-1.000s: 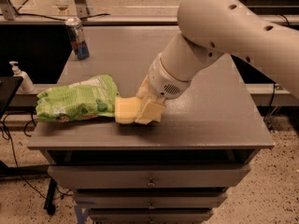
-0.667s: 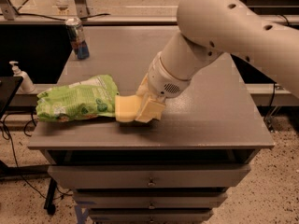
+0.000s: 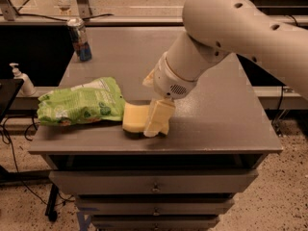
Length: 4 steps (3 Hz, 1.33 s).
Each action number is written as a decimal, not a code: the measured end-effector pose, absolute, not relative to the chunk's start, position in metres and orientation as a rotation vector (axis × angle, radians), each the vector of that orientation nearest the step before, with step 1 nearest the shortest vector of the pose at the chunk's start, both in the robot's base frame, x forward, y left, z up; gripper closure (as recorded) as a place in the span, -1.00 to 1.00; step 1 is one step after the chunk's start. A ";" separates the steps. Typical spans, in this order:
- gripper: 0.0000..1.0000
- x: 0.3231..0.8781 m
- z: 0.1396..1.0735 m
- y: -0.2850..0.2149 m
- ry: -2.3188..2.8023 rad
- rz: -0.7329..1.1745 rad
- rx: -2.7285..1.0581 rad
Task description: Move sponge near green rice chip bag
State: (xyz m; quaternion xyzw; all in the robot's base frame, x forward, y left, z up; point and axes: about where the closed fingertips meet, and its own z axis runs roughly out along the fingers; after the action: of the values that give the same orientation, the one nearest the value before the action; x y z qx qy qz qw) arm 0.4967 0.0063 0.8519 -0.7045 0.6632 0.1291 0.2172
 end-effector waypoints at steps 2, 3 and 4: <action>-1.00 0.514 0.869 -0.027 1.852 0.334 -1.898; -1.00 0.534 0.889 -0.077 1.850 0.348 -1.853; -1.00 0.552 0.916 -0.136 1.829 0.371 -1.790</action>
Offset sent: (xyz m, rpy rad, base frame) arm 0.0384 -0.0759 0.0347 0.0330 -0.0414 -0.0908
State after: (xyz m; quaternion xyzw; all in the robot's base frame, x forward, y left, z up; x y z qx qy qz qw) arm 0.5519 -0.1364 0.9164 -0.6658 0.6800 0.1381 0.2743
